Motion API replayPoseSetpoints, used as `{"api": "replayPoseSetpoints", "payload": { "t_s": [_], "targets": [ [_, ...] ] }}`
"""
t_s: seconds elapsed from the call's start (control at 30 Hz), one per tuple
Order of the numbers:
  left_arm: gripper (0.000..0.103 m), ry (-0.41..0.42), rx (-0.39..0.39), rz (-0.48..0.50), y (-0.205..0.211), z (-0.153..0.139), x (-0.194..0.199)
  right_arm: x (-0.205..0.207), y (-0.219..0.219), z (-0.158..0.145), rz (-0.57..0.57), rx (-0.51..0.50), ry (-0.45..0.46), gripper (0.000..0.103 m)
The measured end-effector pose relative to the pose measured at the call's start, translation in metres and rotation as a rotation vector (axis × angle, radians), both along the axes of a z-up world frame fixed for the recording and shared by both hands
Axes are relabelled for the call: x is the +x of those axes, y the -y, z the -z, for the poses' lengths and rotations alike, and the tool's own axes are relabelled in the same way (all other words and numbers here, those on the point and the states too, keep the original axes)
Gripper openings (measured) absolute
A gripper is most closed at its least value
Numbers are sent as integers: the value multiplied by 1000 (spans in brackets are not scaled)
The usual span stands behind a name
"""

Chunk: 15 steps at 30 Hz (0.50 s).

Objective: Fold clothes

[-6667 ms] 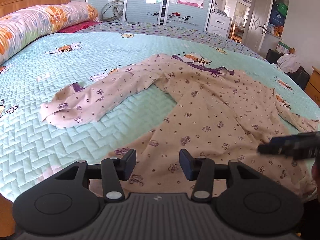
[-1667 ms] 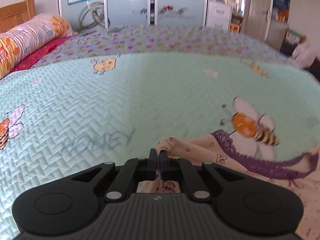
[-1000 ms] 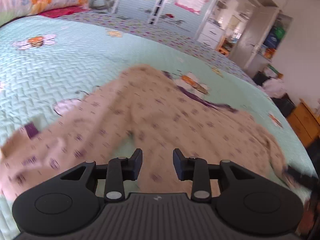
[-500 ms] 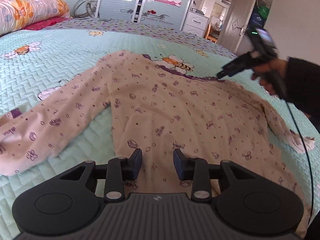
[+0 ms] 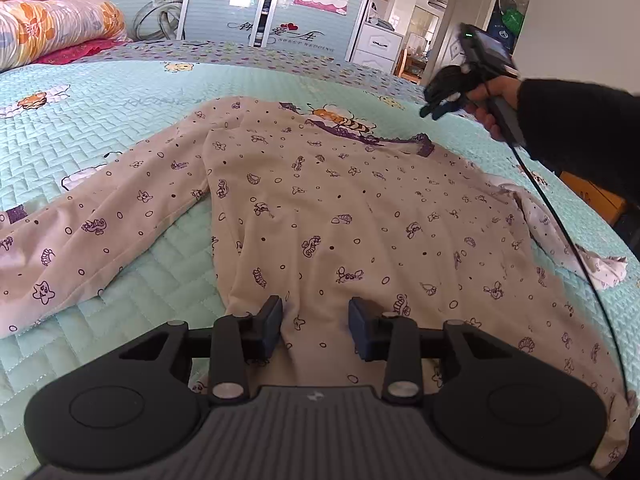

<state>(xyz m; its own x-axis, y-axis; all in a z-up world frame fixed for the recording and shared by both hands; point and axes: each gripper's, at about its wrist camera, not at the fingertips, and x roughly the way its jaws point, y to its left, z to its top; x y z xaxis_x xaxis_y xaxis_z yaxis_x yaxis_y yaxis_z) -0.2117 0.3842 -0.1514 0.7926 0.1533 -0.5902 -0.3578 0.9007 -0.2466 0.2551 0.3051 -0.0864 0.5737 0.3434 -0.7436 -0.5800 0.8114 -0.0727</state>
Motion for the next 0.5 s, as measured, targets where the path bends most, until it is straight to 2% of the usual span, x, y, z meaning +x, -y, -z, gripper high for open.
{"api": "replayPoseSetpoints", "payload": {
  "t_s": [0.07, 0.2, 0.23, 0.27, 0.3, 0.47, 0.5],
  "targets": [
    [39, 17, -14, -5, 0, -4, -1, -12, 10, 3, -25, -2, -55, 29],
    [39, 12, -3, -4, 4, -8, 1, -28, 4, 29, -31, -97, -106, 28],
    [39, 9, -4, -5, 4, -9, 1, -31, 1, 36, -29, -125, -113, 24],
    [39, 7, -5, -5, 5, -10, 0, -27, -3, 42, -18, -132, -113, 6],
    [39, 6, -6, -4, 5, -11, 0, -22, -7, 46, -6, -136, -111, 0],
    [39, 10, -11, -6, 6, -16, -5, 4, -7, 21, 70, 15, -61, 0],
    [39, 12, -13, -6, 6, -17, -6, 9, -6, 16, 85, 47, -51, 3]
  ]
}}
